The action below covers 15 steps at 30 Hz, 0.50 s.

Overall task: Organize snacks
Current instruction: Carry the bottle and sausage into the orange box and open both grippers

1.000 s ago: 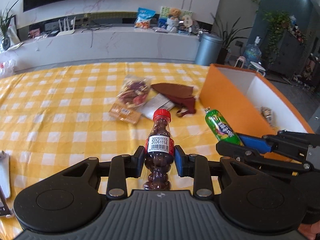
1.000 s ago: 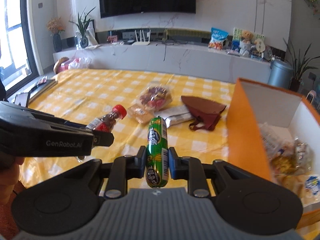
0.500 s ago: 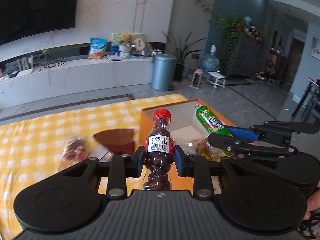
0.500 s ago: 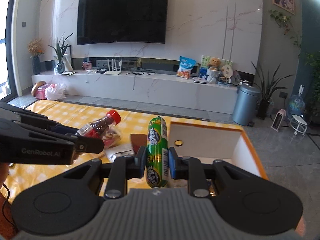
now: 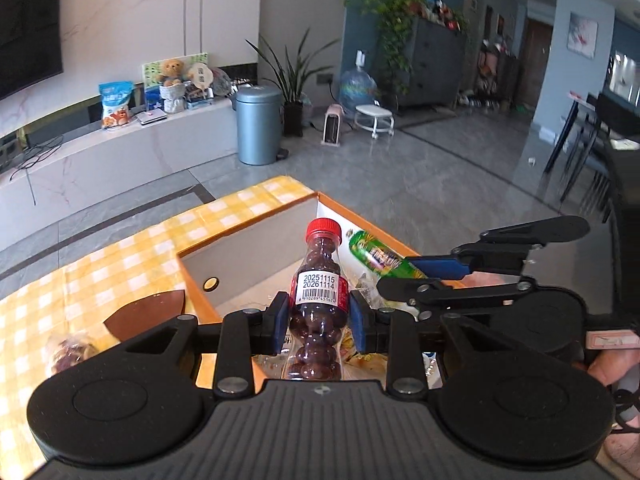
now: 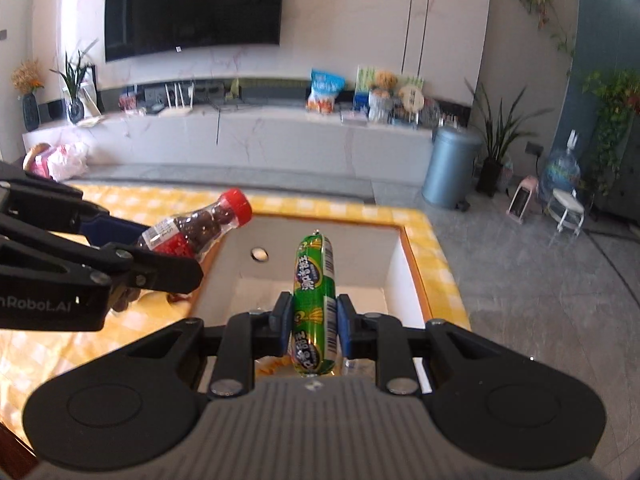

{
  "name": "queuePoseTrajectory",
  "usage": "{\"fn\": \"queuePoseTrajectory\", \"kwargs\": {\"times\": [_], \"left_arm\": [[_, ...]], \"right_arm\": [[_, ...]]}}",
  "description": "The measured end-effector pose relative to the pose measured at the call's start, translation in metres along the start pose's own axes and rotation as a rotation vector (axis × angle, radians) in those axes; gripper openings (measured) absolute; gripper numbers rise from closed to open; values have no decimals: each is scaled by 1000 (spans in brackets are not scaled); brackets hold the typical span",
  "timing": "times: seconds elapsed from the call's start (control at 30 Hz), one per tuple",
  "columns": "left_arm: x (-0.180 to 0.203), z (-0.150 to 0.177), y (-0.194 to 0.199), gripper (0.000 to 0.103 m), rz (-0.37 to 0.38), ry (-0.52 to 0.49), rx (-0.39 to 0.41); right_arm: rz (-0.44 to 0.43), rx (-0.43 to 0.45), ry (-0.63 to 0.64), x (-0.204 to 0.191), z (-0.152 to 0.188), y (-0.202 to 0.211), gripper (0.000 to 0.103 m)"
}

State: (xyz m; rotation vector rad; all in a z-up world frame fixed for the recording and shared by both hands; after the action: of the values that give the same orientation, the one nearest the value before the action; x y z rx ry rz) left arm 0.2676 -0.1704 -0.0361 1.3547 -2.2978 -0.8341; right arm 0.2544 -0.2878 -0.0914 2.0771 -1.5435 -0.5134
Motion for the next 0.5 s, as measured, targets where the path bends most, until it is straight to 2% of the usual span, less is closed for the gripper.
{"fn": "queuePoseTrajectory", "kwargs": {"times": [0.17, 0.3, 0.5], "left_arm": [[5, 5, -32, 35, 34, -24, -88], [3, 17, -52, 35, 31, -43, -161], [4, 28, -76, 35, 35, -59, -214]], "right_arm": [[3, -108, -25, 16, 11, -40, 21], [14, -157, -18, 21, 19, -60, 21], [32, -219, -10, 29, 26, -82, 21]]}}
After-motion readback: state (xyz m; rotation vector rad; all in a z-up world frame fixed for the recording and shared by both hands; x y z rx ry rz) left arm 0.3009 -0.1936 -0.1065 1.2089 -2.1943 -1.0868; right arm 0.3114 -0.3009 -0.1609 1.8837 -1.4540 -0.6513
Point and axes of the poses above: each gripper's, at about its wrist camera, not at the fingertips, and y roughly against the way its jaws point, x to its right, z to its underside, the point moved 7 cm from there along -y, roughly the way its jaws point, and after that the axes turned 4 degrees about -y, right-handed, at the moved point
